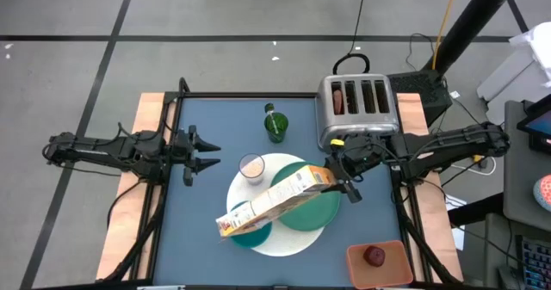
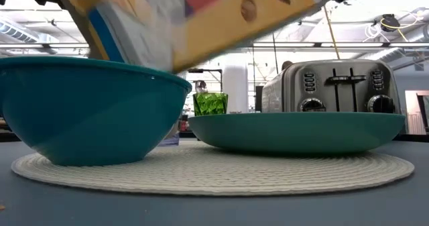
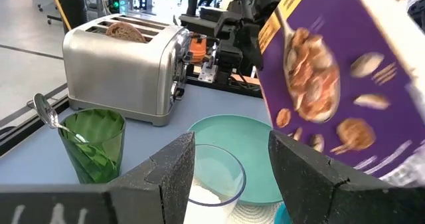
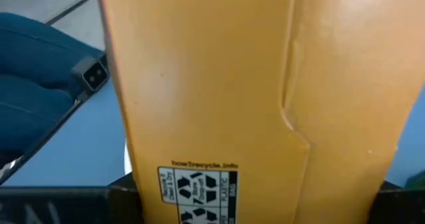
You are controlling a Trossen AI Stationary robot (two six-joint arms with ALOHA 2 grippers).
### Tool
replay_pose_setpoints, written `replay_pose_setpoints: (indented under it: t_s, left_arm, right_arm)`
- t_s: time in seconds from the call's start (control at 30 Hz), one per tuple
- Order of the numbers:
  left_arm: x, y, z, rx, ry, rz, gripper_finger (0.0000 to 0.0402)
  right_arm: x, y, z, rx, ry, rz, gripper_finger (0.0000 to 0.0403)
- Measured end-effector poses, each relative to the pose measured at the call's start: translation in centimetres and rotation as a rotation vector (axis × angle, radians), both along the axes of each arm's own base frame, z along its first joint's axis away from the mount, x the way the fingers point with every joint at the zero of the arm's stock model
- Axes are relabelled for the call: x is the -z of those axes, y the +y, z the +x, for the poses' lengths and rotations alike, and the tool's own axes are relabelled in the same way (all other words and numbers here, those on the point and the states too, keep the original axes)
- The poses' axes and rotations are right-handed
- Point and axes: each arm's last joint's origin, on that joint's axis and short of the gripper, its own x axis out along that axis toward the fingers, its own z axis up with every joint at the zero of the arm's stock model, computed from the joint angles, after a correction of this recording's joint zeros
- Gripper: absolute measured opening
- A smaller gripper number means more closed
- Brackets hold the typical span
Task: Arrange a breakfast setting
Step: Pour the cereal from the cereal box into the blue bowl
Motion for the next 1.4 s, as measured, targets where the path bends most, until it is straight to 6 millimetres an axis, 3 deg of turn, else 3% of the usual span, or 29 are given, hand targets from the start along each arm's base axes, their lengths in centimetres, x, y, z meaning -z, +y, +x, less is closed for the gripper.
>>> replay_pose_setpoints:
  t_s: [0.2,1.27,1.4]
  left_arm:
    - [0.0,0.0,0.0,0.0,0.0,0.001,0.0198]
    - [0.0,0.0,-0.01,0.001,0.0,0.006,0.0198]
    - [0.0,0.0,-0.01,0.001,0.0,0.006,0.0198]
  right_arm:
    - [-0.46,0.03,0.31,-0.001,-0.058,0.002,0.0199]
    - [0.08,0.02,0.13,0.003,0.001,0.01,0.0199]
    - [-0.6,0.02,0.1,0.002,-0.057,0.014,0.0199]
